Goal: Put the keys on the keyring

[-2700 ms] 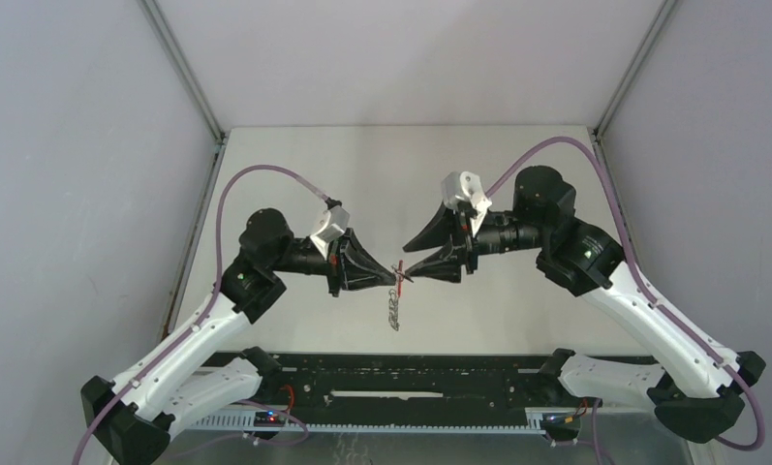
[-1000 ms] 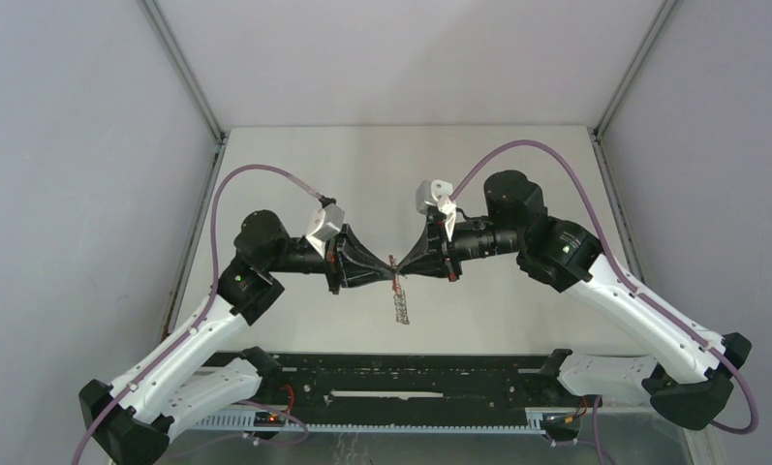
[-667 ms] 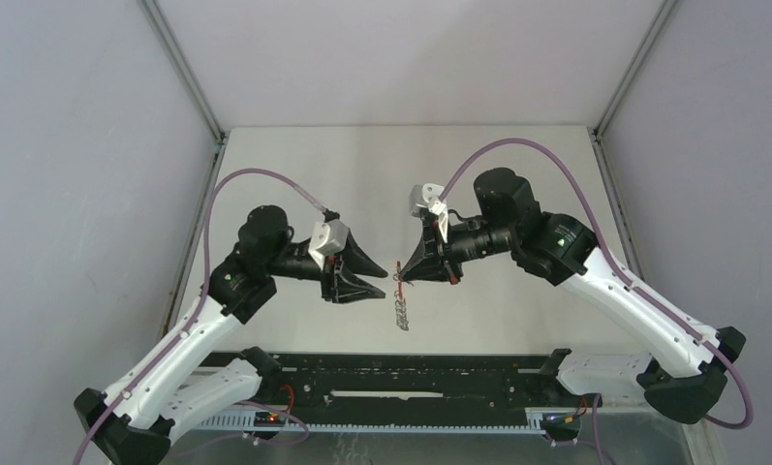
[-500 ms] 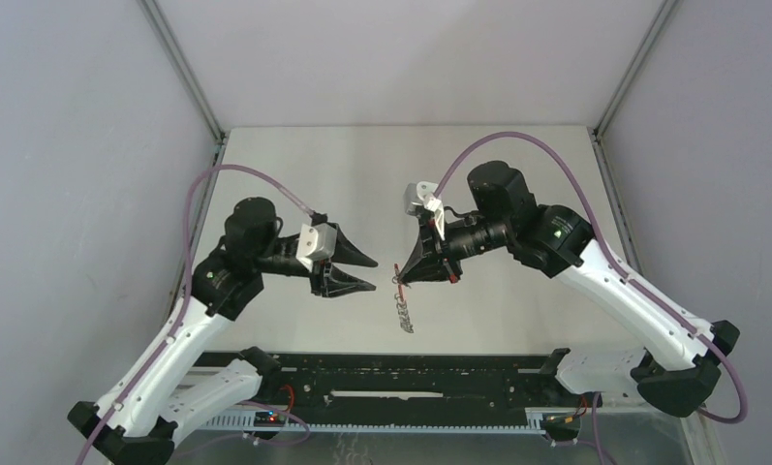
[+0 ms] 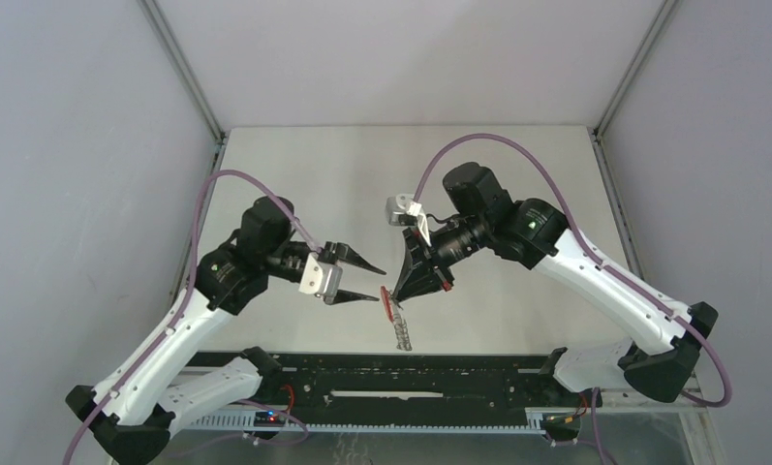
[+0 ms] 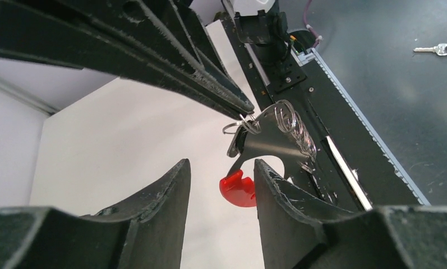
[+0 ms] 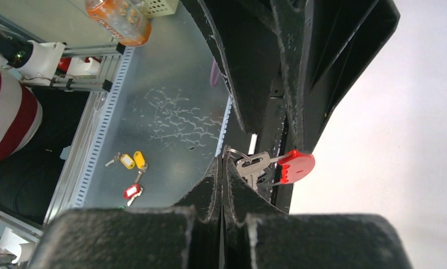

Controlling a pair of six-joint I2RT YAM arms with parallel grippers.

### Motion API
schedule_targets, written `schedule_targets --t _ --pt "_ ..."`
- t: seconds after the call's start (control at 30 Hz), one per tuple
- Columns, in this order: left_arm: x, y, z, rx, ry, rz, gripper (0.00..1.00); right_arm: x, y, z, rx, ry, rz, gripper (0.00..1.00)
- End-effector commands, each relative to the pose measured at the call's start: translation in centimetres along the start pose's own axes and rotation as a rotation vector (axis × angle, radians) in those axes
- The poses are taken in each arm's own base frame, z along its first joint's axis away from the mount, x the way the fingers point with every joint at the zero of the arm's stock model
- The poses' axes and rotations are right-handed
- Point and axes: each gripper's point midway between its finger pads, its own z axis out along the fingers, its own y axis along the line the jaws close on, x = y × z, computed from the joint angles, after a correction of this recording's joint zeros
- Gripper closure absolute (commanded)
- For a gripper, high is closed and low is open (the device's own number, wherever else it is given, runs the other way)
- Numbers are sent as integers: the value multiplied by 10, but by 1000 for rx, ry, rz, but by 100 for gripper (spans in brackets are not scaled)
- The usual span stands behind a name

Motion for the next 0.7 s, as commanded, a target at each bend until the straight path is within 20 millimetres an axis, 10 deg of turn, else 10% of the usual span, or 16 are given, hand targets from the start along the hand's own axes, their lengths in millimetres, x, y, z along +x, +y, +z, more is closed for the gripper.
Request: schedule_targets --t 0.0,0.67 --pt "-25 -2 0 39 -43 130 50 -23 20 -2 -79 -41 -58 100" --pt "-41 -14 8 98 -87 124 81 -19 8 6 -57 -4 -5 100"
